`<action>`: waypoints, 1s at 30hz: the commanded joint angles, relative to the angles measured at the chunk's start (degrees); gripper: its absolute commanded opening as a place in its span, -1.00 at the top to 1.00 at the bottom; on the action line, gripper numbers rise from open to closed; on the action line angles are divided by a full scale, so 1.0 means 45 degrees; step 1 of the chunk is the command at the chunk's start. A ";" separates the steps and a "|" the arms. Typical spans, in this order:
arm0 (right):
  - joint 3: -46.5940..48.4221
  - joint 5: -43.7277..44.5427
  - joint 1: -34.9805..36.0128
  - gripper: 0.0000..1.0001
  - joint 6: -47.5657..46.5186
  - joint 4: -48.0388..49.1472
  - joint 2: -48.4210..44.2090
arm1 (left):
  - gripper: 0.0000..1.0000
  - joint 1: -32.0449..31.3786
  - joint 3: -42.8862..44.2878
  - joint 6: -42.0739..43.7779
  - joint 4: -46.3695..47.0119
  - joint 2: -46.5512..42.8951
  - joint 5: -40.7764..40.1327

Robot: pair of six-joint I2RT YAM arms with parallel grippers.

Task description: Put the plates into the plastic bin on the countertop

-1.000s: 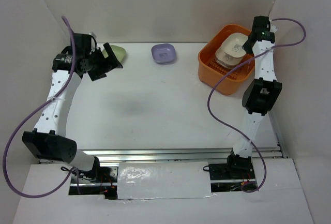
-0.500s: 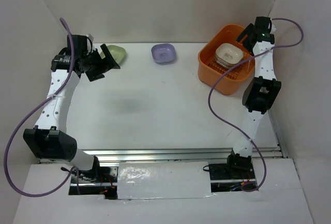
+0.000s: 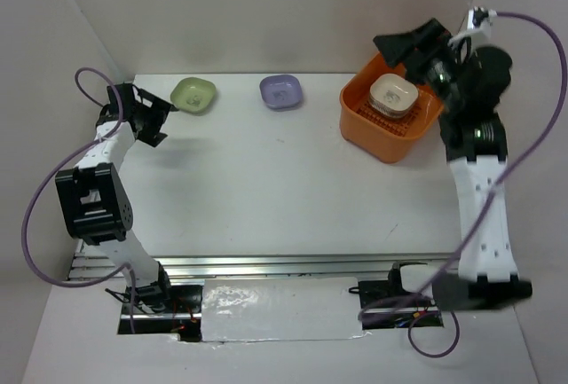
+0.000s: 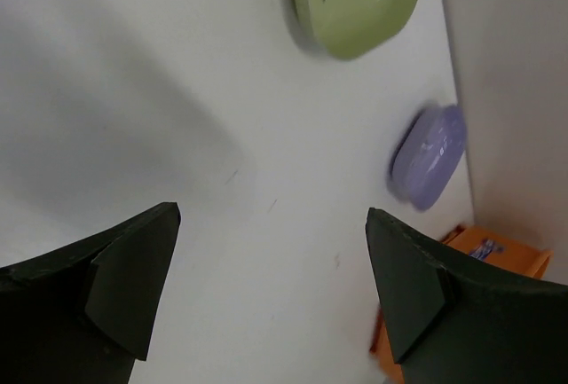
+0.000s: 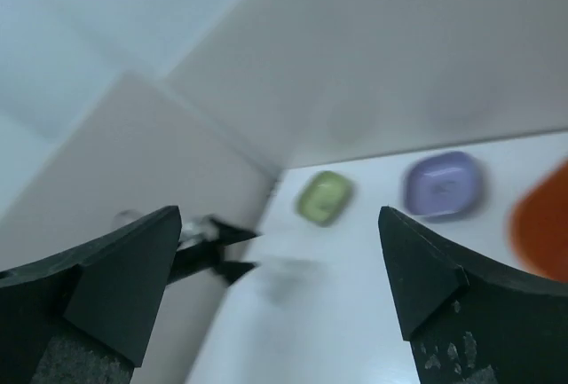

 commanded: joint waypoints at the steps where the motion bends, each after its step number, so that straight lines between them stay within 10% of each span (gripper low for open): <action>1: -0.4989 -0.4762 -0.0092 -1.00 0.3660 0.6071 -0.1812 | -0.99 0.0061 0.0000 -0.2509 0.3345 0.0939 -0.0825; 7: -0.5409 -0.5259 0.1820 -1.00 0.2582 0.5286 -0.3044 | -0.99 -0.0017 0.1653 -0.3821 0.6391 0.4836 -0.0945; 18: -0.4882 -0.4886 0.2408 -1.00 0.1697 0.2806 -0.4178 | -0.95 -0.0329 0.5037 -0.3939 0.5028 0.8437 -0.1040; 23: -0.4374 -0.4398 0.2156 -1.00 0.1384 0.1749 -0.4394 | -0.54 -0.0837 0.7692 -0.3371 0.0967 0.9687 -0.1977; 27: -0.4061 -0.4417 0.2018 -1.00 0.1364 0.1435 -0.4277 | 0.72 -0.0915 0.8631 -0.3665 -0.0403 1.0215 -0.2134; 30: -0.3924 -0.4261 0.2017 -1.00 0.1345 0.1221 -0.3946 | 1.00 -0.0973 1.0093 -0.3373 -0.2312 1.0237 -0.2540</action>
